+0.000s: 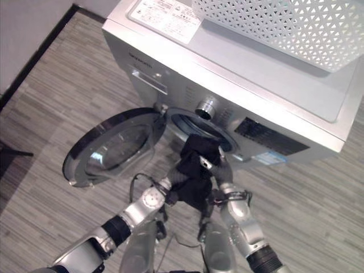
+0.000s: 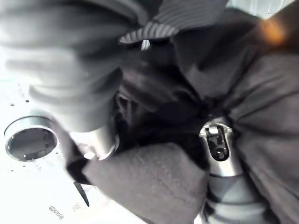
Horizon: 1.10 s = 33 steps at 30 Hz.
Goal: Grab the laundry basket,head to the washer,open it,put in the laundry and shut it.
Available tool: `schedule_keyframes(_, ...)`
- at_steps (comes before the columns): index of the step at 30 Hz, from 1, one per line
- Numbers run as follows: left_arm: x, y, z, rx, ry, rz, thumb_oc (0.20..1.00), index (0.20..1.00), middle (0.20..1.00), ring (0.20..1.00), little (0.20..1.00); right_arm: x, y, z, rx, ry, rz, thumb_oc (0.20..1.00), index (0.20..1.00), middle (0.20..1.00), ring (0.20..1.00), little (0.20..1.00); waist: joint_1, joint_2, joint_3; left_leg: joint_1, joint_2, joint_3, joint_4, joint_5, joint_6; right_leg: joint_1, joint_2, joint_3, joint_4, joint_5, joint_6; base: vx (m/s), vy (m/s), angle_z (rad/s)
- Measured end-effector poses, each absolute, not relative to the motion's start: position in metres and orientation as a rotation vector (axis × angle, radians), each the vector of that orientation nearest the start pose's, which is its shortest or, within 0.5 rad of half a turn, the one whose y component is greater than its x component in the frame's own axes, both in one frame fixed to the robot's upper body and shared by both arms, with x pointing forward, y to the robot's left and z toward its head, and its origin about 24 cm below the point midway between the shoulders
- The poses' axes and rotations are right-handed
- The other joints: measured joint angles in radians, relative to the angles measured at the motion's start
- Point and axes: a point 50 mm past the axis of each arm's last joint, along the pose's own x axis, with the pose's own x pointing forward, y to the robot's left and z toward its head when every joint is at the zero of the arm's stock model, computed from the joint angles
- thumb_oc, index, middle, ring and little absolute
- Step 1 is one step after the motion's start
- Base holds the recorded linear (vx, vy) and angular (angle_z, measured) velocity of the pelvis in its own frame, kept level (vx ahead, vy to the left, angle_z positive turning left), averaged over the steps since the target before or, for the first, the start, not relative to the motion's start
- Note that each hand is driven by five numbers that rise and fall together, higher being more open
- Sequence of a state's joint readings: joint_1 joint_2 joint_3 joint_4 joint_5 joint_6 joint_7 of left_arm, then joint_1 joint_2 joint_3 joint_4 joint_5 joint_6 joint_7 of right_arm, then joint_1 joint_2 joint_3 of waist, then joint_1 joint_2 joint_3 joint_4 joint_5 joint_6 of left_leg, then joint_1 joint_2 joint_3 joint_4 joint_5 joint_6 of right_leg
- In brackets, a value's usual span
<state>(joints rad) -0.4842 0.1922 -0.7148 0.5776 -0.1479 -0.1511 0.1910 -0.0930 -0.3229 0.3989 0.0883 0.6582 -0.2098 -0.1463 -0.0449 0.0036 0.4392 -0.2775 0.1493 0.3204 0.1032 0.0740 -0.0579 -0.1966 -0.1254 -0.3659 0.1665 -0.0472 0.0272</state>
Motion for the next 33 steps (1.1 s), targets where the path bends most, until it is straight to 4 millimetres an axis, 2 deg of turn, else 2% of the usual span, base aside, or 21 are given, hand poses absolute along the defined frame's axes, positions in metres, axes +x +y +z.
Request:
schedule_keyframes(7,0.291,0.064,-0.002,0.361,0.107,-0.427,0.200,0.200,0.200,0.200,0.200,0.240,-0.143,-0.002,0.546,0.177,0.163,1.000,1.000,1.000,1.000,1.000,0.000,-0.018,0.010,0.002,0.000,0.005,-0.001,0.003,0.004,0.001,-0.002,0.001,0.003,0.001,0.001,0.00,0.000,0.00)
schedule_keyframes(10,0.290,0.069,-0.008,0.352,0.140,-0.409,0.200,0.200,0.200,0.200,0.200,0.228,-0.144,-0.025,0.744,0.244,0.152,1.000,1.000,1.000,1.000,1.000,-0.002,-0.032,0.017,0.005,-0.001,0.008,-0.001,0.002,0.004,0.000,-0.003,0.002,0.005,0.000,0.001,0.00,0.000,0.00)
schedule_keyframes(13,0.290,0.073,-0.012,0.360,0.159,-0.399,0.200,0.200,0.200,0.200,0.200,0.210,-0.143,-0.043,0.887,0.309,0.127,1.000,1.000,1.000,1.000,1.000,-0.007,-0.036,0.020,-0.003,-0.002,0.010,-0.001,0.002,0.004,-0.009,-0.006,0.003,0.007,0.001,0.003,0.00,0.030,0.00)
schedule_keyframes(14,0.292,0.076,-0.012,0.354,0.164,-0.384,0.200,0.200,0.200,0.200,0.200,0.194,-0.138,-0.055,1.030,0.344,0.101,1.000,1.000,1.000,1.000,1.000,-0.019,-0.040,0.026,-0.003,-0.006,0.016,-0.001,0.002,0.004,-0.013,-0.012,0.004,0.011,0.002,0.005,-0.01,0.063,-0.01)
schedule_keyframes(16,0.294,0.079,-0.011,0.345,0.167,-0.368,0.200,0.200,0.200,0.200,0.200,0.182,-0.138,-0.067,1.120,0.367,0.043,1.000,1.000,1.000,1.000,1.000,-0.029,-0.039,0.036,-0.004,-0.009,0.018,-0.002,0.001,0.005,-0.016,-0.016,0.005,0.017,-0.001,0.010,-0.03,0.066,-0.04)
schedule_keyframes(19,0.301,0.082,-0.009,0.302,0.175,-0.334,0.200,0.200,0.200,0.200,0.200,0.183,-0.146,-0.073,1.125,0.366,0.010,1.000,1.000,1.000,1.000,1.000,-0.033,-0.053,0.046,-0.026,-0.009,0.038,0.004,-0.001,0.008,-0.057,-0.022,0.025,0.036,-0.001,0.012,-0.04,0.034,-0.14)
schedule_keyframes(20,0.306,0.082,-0.008,0.274,0.190,-0.312,0.200,0.200,0.200,0.200,0.200,0.187,-0.158,-0.080,1.091,0.380,-0.047,1.000,1.000,1.000,1.000,1.000,-0.041,-0.057,0.053,-0.058,-0.009,0.043,0.019,-0.004,0.014,-0.090,-0.028,0.028,0.052,-0.001,0.012,-0.06,0.037,-0.03)
schedule_keyframes(23,0.317,0.087,-0.001,0.241,0.191,-0.266,0.200,0.200,0.200,0.200,0.200,0.183,-0.173,-0.094,1.043,0.431,-0.143,1.000,1.000,1.000,1.000,1.000,-0.067,-0.075,0.076,-0.097,-0.009,0.054,0.040,-0.010,0.022,-0.142,-0.037,0.045,0.079,0.001,0.013,-0.09,0.036,-0.10)
schedule_keyframes(26,0.340,0.089,0.021,0.223,0.149,-0.215,0.200,0.200,0.200,0.200,0.200,0.191,-0.177,-0.091,0.999,0.426,-0.139,1.000,1.000,1.000,1.000,1.000,-0.090,-0.083,0.080,-0.189,-0.002,0.071,0.078,-0.020,0.040,-0.245,-0.044,0.065,0.116,0.002,0.014,-0.05,0.016,-0.15)
schedule_keyframes(27,0.354,0.092,0.041,0.193,0.102,-0.169,0.200,0.200,0.200,0.200,0.200,0.197,-0.175,-0.088,0.991,0.424,-0.130,1.000,1.000,1.000,1.000,1.000,-0.117,-0.084,0.089,-0.231,-0.002,0.072,0.093,-0.016,0.050,-0.289,-0.049,0.069,0.132,0.004,0.013,-0.07,0.024,-0.05)
schedule_keyframes(31,0.382,0.100,0.085,0.192,0.008,-0.097,0.200,0.200,0.200,0.200,0.200,0.204,-0.174,-0.077,0.946,0.391,-0.068,1.000,1.000,1.000,1.000,1.000,-0.135,-0.085,0.088,-0.306,0.003,0.077,0.123,-0.022,0.061,-0.381,-0.054,0.090,0.174,0.001,0.014,-0.05,0.015,-0.08)
schedule_keyframes(33,0.405,0.122,0.137,0.182,-0.098,0.018,0.200,0.200,0.200,0.200,0.200,0.211,-0.169,-0.065,0.952,0.343,-0.018,1.000,1.000,1.000,1.000,1.000,-0.172,-0.085,0.089,-0.388,0.013,0.083,0.145,-0.018,0.072,-0.474,-0.055,0.100,0.209,0.002,0.006,-0.03,-0.015,-0.09)
